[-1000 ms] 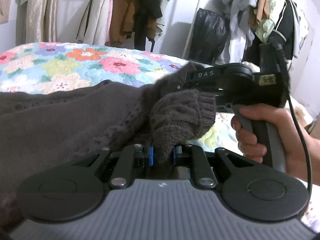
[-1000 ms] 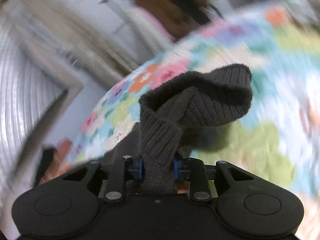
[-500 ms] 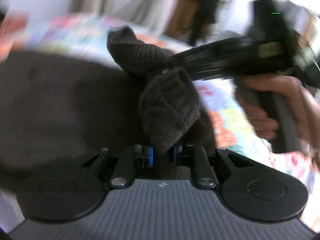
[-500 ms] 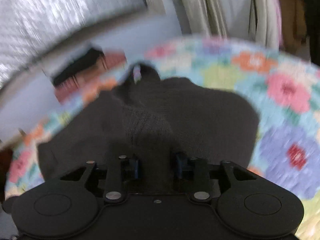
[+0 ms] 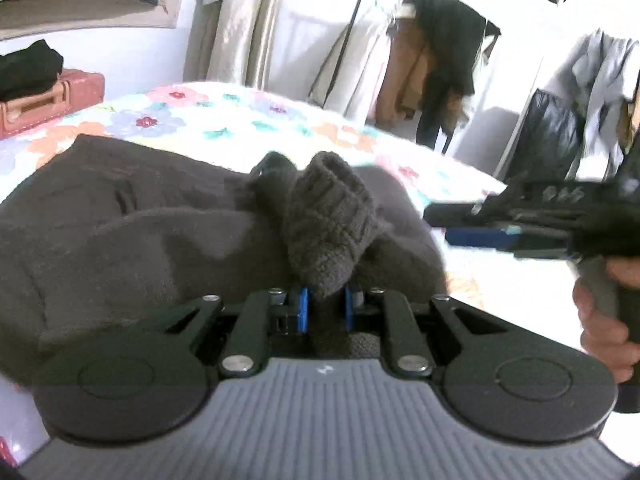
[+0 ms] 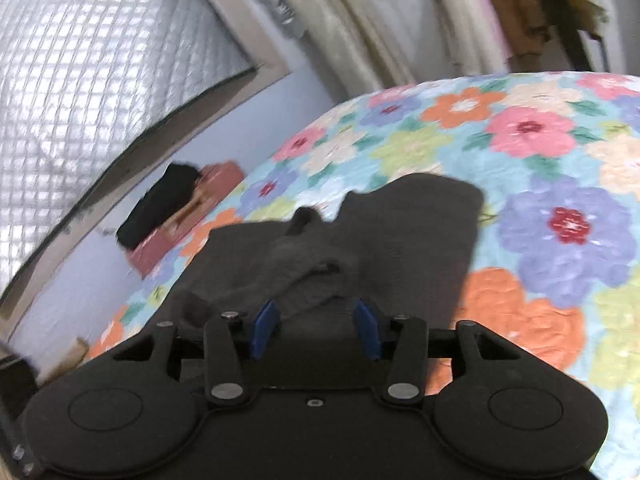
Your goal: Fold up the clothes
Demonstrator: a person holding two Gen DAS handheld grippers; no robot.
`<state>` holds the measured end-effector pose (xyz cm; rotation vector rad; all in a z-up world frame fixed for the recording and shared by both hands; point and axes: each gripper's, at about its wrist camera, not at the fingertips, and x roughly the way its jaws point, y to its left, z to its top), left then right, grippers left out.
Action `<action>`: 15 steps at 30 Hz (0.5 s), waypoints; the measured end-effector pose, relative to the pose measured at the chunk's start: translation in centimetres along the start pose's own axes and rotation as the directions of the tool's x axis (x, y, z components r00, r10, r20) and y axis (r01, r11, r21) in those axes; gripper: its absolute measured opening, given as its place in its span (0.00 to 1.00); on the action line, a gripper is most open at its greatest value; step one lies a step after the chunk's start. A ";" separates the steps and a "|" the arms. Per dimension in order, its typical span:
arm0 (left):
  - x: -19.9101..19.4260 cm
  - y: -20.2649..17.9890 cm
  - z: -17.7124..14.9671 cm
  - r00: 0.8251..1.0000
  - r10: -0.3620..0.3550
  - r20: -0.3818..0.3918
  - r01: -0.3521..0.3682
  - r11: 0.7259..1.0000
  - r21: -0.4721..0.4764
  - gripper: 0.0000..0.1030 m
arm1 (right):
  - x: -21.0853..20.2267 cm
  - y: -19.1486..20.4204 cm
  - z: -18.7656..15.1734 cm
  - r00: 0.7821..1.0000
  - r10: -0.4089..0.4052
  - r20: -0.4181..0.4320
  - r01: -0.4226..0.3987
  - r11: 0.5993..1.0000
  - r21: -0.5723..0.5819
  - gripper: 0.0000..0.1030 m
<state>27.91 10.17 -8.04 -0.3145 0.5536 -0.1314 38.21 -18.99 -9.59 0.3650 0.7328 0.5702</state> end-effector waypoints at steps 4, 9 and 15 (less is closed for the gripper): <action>-0.4 1.9 -1.3 0.990 0.015 -0.141 -0.031 0.994 -0.109 0.15 | 2.3 0.4 -1.2 0.987 0.038 -0.154 -0.048 0.997 -0.060 0.55; 0.4 3.9 -2.3 0.969 0.032 -0.245 -0.069 0.987 -0.142 0.19 | 4.6 4.8 -4.8 0.963 -0.121 -0.242 -0.007 0.883 -0.469 0.57; -1.8 2.6 0.0 0.993 0.015 -0.121 -0.027 0.995 -0.094 0.19 | 4.6 5.2 -7.5 0.974 -0.113 -0.196 -0.015 0.834 -0.552 0.76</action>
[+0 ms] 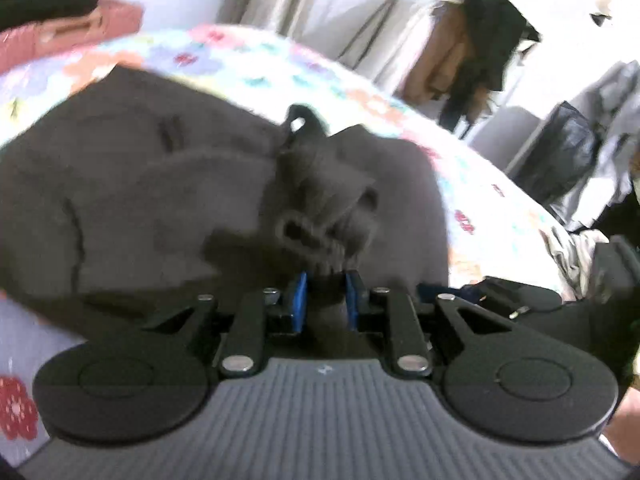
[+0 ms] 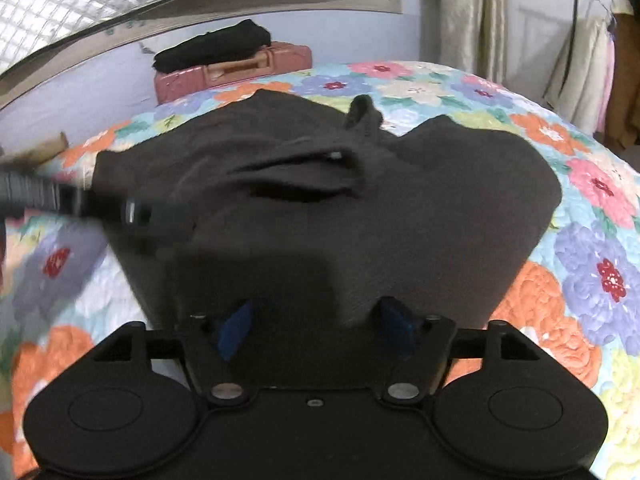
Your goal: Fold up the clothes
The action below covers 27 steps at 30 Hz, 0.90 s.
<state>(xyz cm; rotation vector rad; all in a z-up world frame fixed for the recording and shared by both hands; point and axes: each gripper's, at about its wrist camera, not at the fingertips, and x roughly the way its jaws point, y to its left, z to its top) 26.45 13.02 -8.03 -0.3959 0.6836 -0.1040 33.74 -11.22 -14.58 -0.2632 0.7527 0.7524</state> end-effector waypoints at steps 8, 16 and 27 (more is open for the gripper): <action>0.8 1.7 0.6 0.997 -0.007 -0.081 0.003 0.999 -0.041 0.34 | -1.0 0.0 -0.5 1.000 0.011 0.000 -0.011 0.999 0.031 0.76; -0.2 4.3 1.4 0.999 -0.009 -0.053 0.007 0.999 -0.043 0.25 | -1.9 3.3 3.5 0.995 -0.082 0.054 0.088 0.988 -0.130 0.68; -0.3 8.1 2.0 0.990 -0.118 -0.077 0.102 0.977 -0.187 0.17 | 4.9 -3.0 6.7 0.989 0.123 0.086 -0.149 0.880 0.450 0.70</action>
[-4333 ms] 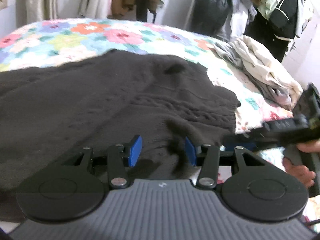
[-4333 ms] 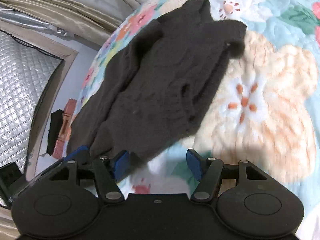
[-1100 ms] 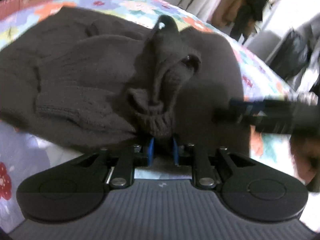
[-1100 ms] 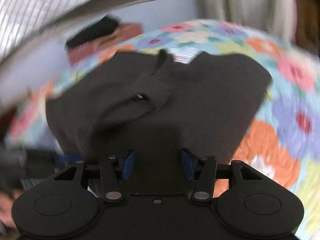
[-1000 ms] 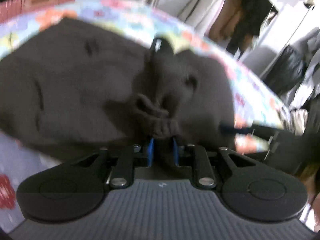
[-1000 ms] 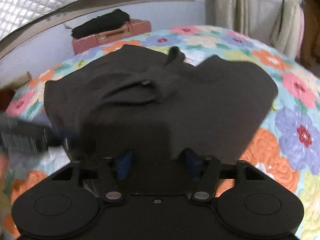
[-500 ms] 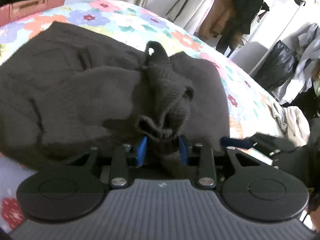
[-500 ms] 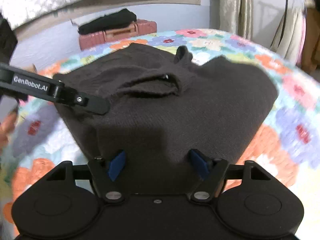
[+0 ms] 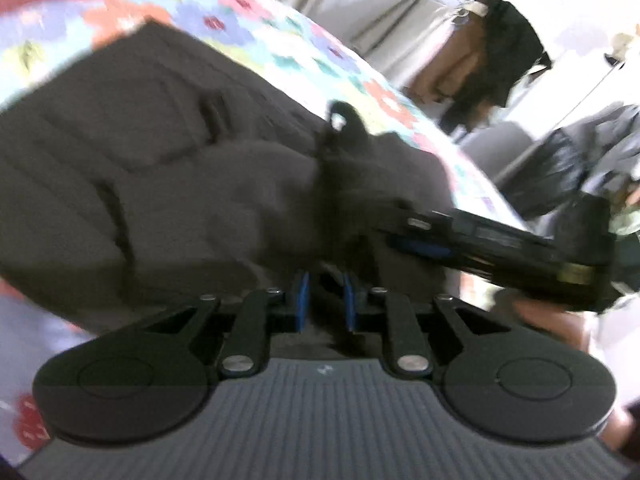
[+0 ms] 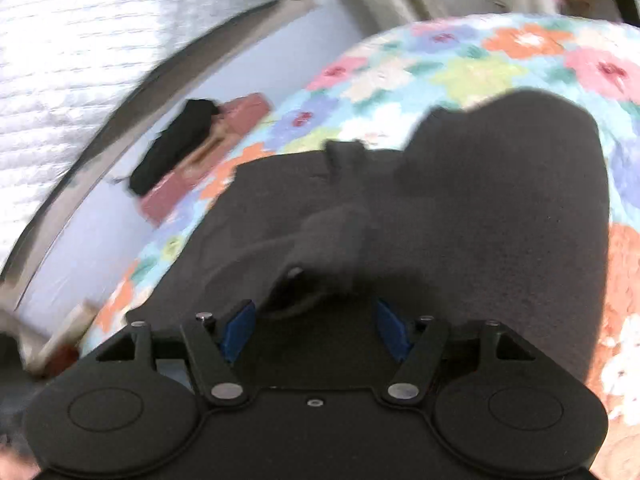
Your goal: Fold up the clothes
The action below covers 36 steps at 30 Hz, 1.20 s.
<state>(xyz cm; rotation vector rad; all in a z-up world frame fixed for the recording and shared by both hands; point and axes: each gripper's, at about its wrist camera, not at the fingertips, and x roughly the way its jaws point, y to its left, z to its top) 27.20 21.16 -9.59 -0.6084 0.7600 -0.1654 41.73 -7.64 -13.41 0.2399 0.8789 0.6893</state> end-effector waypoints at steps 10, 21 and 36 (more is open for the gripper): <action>-0.2 5.5 0.9 0.999 -0.046 0.020 0.049 0.983 -0.178 0.15 | 2.3 4.6 -1.4 0.964 0.243 -0.104 -0.250 0.966 -0.062 0.71; 0.8 3.5 0.2 0.991 -0.131 -0.032 0.127 0.985 -0.119 0.19 | -6.3 5.2 -6.2 0.997 0.068 0.039 -0.062 0.989 -0.132 0.71; 5.2 -2.5 -1.6 0.992 -0.107 -0.062 0.105 0.994 -0.042 0.16 | -4.4 7.8 -10.7 0.922 -0.370 0.117 0.379 0.797 -0.470 0.44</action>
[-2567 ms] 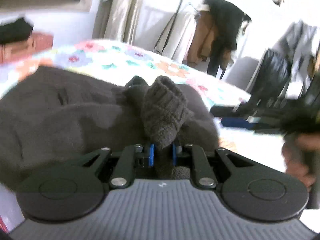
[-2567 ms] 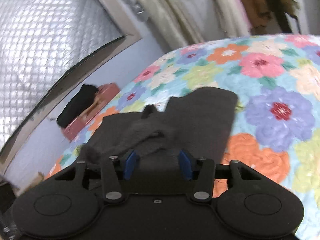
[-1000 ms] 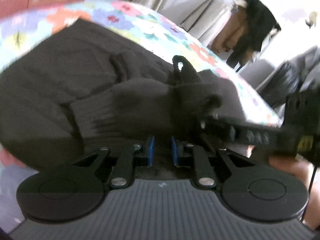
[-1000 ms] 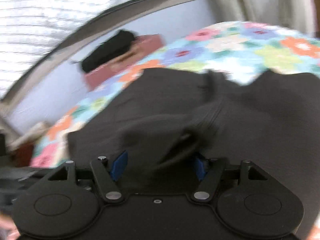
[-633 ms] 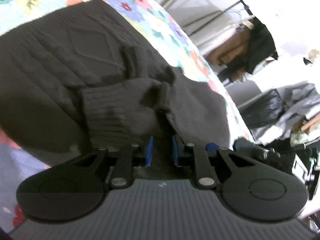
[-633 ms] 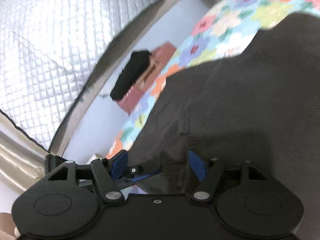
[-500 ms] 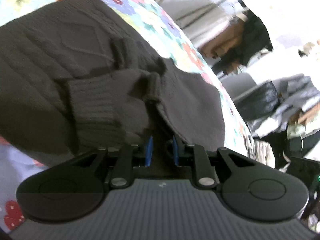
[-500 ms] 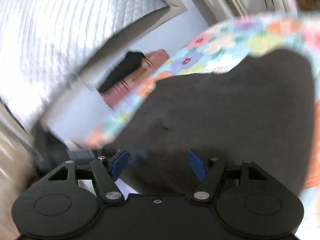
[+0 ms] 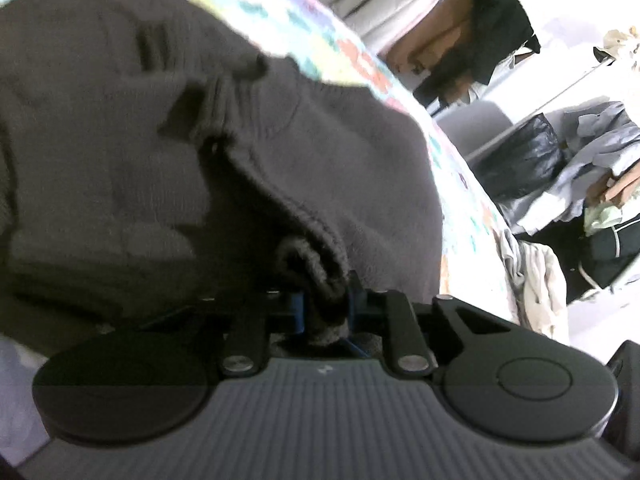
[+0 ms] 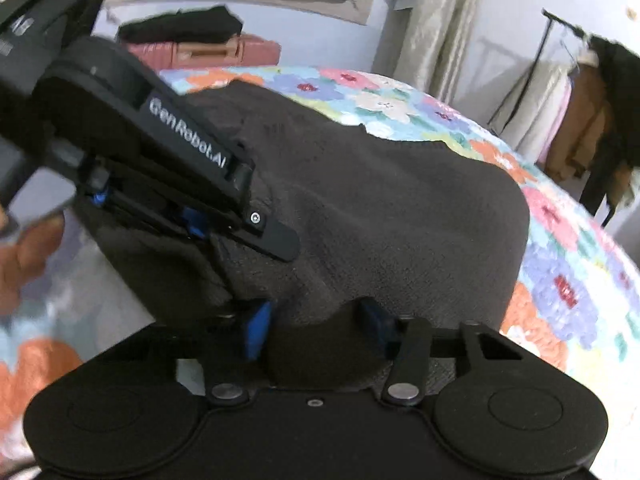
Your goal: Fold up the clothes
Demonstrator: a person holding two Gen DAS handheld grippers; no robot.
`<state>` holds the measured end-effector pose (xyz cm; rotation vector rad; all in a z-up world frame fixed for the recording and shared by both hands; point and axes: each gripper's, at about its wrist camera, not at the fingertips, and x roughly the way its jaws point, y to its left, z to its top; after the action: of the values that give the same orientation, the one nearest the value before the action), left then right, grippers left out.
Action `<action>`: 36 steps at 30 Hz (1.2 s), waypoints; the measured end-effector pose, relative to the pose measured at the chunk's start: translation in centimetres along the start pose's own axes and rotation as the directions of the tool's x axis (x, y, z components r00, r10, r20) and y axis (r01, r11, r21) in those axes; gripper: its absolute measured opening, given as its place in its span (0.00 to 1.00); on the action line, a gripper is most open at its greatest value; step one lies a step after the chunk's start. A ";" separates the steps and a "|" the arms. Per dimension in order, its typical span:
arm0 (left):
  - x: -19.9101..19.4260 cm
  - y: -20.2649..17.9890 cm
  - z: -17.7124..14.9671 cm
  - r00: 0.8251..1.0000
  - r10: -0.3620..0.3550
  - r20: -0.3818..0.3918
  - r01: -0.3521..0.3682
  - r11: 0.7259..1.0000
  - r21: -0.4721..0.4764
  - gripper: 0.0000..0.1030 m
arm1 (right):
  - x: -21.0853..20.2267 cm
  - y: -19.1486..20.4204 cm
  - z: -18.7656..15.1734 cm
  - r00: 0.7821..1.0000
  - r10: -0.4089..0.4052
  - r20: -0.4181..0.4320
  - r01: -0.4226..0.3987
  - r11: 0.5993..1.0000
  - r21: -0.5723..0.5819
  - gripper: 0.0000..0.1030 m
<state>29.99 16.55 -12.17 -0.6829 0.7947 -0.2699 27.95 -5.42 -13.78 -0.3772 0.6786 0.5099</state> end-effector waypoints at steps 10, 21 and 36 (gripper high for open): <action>0.4 0.3 -1.2 0.992 0.058 -0.111 -0.067 0.995 -0.077 0.18 | -0.4 -0.4 -1.3 0.997 0.069 -0.046 -0.068 0.998 0.018 0.38; -6.2 0.3 1.4 0.984 0.177 -0.006 -0.177 0.984 0.034 0.31 | -2.8 -3.1 1.0 0.959 0.259 0.114 -0.279 0.932 0.231 0.51; -13.9 10.0 4.0 0.883 0.464 0.074 -0.451 0.880 -0.150 0.42 | 3.0 -1.3 0.7 0.936 0.348 0.045 -0.346 0.894 0.285 0.53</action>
<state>23.20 32.45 -8.84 -0.6031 0.8505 0.2519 31.03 -5.17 -15.13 0.0225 0.8208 0.7381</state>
